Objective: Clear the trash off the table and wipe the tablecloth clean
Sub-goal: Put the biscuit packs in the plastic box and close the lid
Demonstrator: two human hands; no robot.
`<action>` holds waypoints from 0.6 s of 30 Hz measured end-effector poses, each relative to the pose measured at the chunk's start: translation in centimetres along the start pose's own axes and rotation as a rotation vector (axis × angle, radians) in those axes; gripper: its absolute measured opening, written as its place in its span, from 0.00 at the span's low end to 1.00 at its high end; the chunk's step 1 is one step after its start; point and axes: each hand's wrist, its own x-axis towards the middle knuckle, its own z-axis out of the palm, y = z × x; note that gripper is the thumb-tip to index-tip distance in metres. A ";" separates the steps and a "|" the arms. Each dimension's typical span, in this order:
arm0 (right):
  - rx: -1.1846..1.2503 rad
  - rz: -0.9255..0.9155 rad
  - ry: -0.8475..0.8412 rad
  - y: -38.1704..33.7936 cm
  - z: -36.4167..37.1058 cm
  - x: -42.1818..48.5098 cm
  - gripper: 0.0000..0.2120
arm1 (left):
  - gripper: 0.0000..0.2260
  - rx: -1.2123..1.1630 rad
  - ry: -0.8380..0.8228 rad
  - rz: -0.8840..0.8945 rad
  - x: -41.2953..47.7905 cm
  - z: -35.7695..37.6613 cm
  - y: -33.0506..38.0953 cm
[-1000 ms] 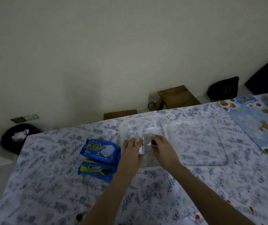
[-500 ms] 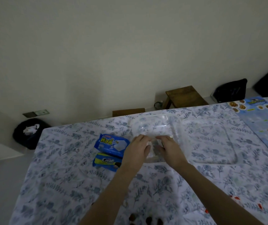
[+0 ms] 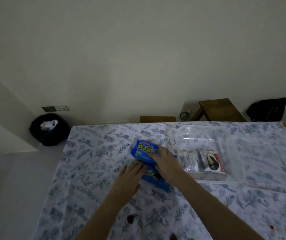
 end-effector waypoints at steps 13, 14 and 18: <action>-0.138 0.110 0.025 1.0 0.7 2.9 0.41 | 0.18 0.035 0.099 -0.037 -5.1 0.8 -3.7; -0.074 0.126 0.016 1.0 0.6 2.8 0.41 | 0.15 -0.070 0.109 -0.119 -5.6 0.2 -3.8; 0.296 0.251 0.130 0.2 -0.4 2.2 0.36 | 0.04 -1.119 0.238 -0.779 -5.3 -3.4 -1.9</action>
